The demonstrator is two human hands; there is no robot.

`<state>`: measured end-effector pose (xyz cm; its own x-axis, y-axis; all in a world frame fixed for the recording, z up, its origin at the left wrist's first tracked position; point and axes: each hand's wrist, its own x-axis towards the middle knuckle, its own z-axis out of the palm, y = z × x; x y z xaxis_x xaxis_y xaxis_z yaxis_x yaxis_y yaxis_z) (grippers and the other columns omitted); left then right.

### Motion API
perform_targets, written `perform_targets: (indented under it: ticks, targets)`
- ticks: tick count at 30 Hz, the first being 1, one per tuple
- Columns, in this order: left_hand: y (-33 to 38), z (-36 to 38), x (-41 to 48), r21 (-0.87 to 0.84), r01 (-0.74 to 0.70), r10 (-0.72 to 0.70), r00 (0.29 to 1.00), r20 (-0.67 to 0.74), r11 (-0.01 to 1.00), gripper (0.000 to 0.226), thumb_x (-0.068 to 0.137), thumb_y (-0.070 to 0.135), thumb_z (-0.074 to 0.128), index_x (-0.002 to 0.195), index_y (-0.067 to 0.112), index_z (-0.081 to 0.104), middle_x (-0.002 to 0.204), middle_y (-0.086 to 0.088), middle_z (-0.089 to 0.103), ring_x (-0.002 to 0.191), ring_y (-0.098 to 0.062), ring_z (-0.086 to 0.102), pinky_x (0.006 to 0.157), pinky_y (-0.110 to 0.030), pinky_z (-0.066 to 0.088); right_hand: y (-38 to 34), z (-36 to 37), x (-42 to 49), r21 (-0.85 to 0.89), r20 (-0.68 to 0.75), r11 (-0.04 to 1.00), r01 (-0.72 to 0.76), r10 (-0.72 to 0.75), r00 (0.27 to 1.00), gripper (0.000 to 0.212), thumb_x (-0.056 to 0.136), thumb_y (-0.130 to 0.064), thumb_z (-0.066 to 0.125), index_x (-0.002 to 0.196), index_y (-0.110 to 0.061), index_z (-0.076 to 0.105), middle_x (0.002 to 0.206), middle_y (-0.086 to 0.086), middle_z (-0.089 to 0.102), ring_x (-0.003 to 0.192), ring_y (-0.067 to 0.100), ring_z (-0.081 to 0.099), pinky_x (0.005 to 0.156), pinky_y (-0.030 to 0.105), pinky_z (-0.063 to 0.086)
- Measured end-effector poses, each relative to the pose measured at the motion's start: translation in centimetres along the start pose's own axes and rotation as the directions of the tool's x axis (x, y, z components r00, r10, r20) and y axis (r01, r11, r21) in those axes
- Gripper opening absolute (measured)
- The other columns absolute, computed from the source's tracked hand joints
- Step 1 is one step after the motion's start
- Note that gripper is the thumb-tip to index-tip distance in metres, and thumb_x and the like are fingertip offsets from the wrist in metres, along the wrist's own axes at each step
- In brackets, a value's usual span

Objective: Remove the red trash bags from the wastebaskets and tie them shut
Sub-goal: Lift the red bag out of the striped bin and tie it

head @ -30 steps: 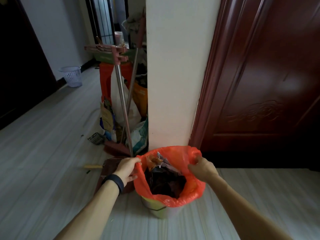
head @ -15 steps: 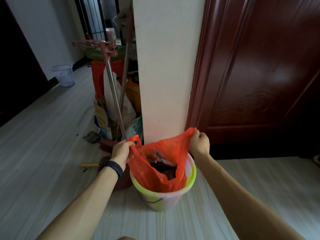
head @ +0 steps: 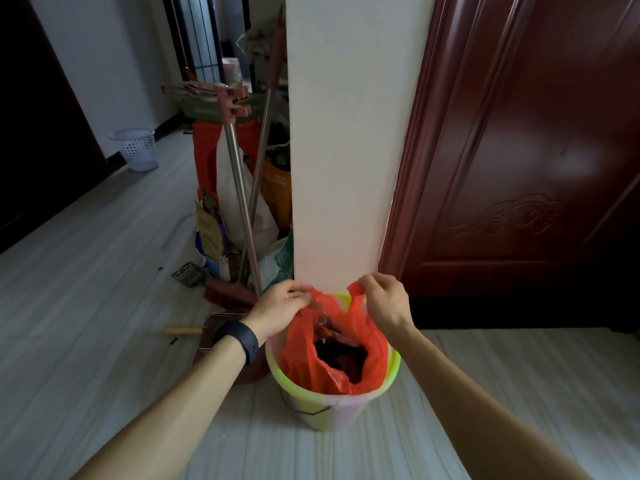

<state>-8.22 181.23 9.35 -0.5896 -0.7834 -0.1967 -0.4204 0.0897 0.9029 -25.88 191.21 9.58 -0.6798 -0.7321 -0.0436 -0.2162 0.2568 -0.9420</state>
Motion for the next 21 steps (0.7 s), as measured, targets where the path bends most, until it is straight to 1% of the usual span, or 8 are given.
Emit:
perform_targets:
  ticks: [3, 5, 8, 11, 14, 17, 19, 21]
  targets:
    - [0.4, -0.9, 0.2, 0.296, -0.047, 0.053, 0.999, -0.013, 0.954, 0.029, 0.096, 0.037, 0.058, 0.118, 0.019, 0.062, 0.109, 0.008, 0.07, 0.101, -0.009, 0.065, 0.081, -0.022, 0.049, -0.3, 0.8, 0.0, 0.186, 0.08, 0.976, -0.114, 0.1, 0.992, 0.03, 0.085, -0.025, 0.05, 0.069, -0.011, 0.071, 0.068, 0.005, 0.073, 0.068, 0.024, 0.063, 0.067, 0.042, 0.051]
    - [1.1, -1.6, 0.2, 0.44, -0.086, 0.106, 0.994, -0.023, 0.894, 0.025, 0.094, 0.038, 0.059, 0.108, 0.02, 0.07, 0.104, 0.008, 0.073, 0.098, -0.01, 0.066, 0.084, -0.029, 0.052, 0.4, 1.0, 0.0, -0.004, 0.112, 0.998, -0.068, 0.068, 0.991, 0.032, 0.087, -0.036, 0.05, 0.071, -0.016, 0.068, 0.064, 0.001, 0.073, 0.069, 0.025, 0.067, 0.072, 0.044, 0.055]
    - [2.1, -2.1, 0.0, 0.418, -0.133, 0.149, 0.989, -0.006, 0.899, 0.02, 0.089, 0.04, 0.066, 0.092, 0.024, 0.077, 0.094, 0.012, 0.074, 0.095, -0.007, 0.065, 0.088, -0.031, 0.051, 1.1, 1.3, -0.2, -0.225, 0.099, 0.974, -0.015, 0.038, 0.994, 0.035, 0.087, -0.052, 0.048, 0.077, -0.027, 0.07, 0.073, -0.003, 0.075, 0.078, 0.022, 0.071, 0.077, 0.04, 0.058]
    - [2.2, -1.9, 0.1, 0.35, -0.161, 0.164, 0.986, 0.021, 0.923, 0.02, 0.086, 0.044, 0.069, 0.089, 0.027, 0.079, 0.091, 0.015, 0.074, 0.092, -0.003, 0.064, 0.088, -0.028, 0.05, 0.5, 1.5, -0.2, -0.133, 0.124, 0.991, -0.029, 0.045, 0.991, 0.029, 0.089, -0.05, 0.058, 0.079, -0.03, 0.076, 0.074, -0.006, 0.073, 0.072, 0.016, 0.067, 0.067, 0.031, 0.055]
    - [1.6, -1.6, 0.4, 0.297, -0.176, 0.174, 0.984, 0.032, 0.939, 0.02, 0.083, 0.046, 0.072, 0.093, 0.03, 0.078, 0.091, 0.018, 0.074, 0.091, -0.001, 0.065, 0.089, -0.027, 0.051, -0.2, 1.8, -1.0, -0.003, 0.337, 0.991, -0.135, 0.128, 0.933, 0.016, 0.092, -0.034, 0.067, 0.095, -0.024, 0.078, 0.07, -0.009, 0.073, 0.063, 0.009, 0.065, 0.054, 0.019, 0.049]
    - [1.1, -1.4, 0.6, 0.262, -0.186, 0.179, 0.983, 0.049, 0.947, 0.018, 0.084, 0.044, 0.072, 0.094, 0.03, 0.078, 0.091, 0.017, 0.074, 0.092, -0.002, 0.065, 0.091, -0.027, 0.051, 0.1, 1.7, -1.2, -0.016, 0.461, 0.995, -0.095, 0.092, 0.883, 0.04, 0.081, -0.012, 0.071, 0.117, -0.027, 0.072, 0.083, -0.004, 0.077, 0.075, 0.013, 0.072, 0.071, 0.025, 0.058]
    - [0.9, -1.3, 0.8, 0.246, -0.178, 0.174, 0.984, 0.04, 0.953, 0.02, 0.084, 0.044, 0.072, 0.096, 0.029, 0.078, 0.092, 0.016, 0.074, 0.093, -0.003, 0.065, 0.089, -0.025, 0.05, -0.1, 1.7, -1.7, -0.08, 0.521, 0.997, -0.007, 0.048, 0.852, 0.036, 0.077, -0.013, 0.073, 0.11, -0.027, 0.074, 0.076, -0.008, 0.075, 0.067, 0.007, 0.068, 0.067, 0.022, 0.054]
    - [0.8, -1.1, 0.8, 0.242, -0.162, 0.162, 0.987, 0.022, 0.957, 0.022, 0.084, 0.045, 0.072, 0.097, 0.028, 0.078, 0.093, 0.016, 0.074, 0.092, -0.001, 0.064, 0.084, -0.021, 0.049, -0.4, 2.0, -2.3, -0.164, 0.505, 0.983, 0.08, 0.014, 0.863, 0.007, 0.084, -0.024, 0.075, 0.09, -0.022, 0.075, 0.062, -0.011, 0.068, 0.052, 0.0, 0.059, 0.055, 0.014, 0.046]
